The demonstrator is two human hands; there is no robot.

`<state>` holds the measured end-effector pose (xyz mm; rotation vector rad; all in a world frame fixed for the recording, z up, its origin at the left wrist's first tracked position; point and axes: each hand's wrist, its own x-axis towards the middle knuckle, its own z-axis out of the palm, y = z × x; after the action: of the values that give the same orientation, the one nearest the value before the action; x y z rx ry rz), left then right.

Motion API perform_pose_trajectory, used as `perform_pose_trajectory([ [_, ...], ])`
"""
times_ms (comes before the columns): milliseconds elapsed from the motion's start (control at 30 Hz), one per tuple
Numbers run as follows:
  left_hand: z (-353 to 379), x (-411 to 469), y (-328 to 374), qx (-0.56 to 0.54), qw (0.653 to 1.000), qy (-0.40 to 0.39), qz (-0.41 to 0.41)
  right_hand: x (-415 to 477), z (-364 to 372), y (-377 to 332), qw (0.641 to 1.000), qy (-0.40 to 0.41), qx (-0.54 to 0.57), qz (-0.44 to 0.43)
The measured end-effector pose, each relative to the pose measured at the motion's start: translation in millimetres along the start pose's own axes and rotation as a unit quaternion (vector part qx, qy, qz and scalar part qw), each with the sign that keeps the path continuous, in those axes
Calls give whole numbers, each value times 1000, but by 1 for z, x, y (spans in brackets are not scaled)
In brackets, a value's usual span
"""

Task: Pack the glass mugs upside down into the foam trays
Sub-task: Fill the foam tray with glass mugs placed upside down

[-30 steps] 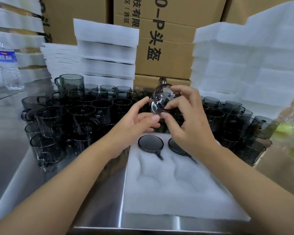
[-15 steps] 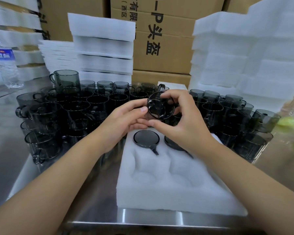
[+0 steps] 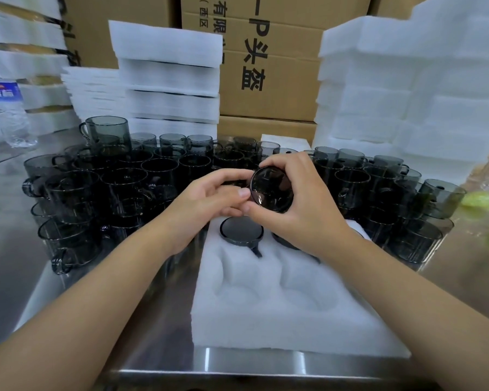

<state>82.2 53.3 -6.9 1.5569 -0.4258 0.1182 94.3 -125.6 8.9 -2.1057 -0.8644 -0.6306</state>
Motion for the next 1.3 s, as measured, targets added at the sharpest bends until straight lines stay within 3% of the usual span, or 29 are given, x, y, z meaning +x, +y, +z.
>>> perform_pose_trajectory([
  [200,6,6,0,-43,998,41,-22,-1,-20,-11,993,-14,119,12],
  [367,8,5,2,-24,997,63,-38,-9,-21,-29,952,-182,239,-53],
  [500,6,4,3,26,998,49,-42,-12,-14,-34,943,-280,180,-25],
  [867,7,-1,5,22,999,22,-24,-9,-16,-42,944,-313,78,-65],
  [1300,5,-2,6,21,999,9,-24,-5,-14,-45,924,-380,2,-36],
])
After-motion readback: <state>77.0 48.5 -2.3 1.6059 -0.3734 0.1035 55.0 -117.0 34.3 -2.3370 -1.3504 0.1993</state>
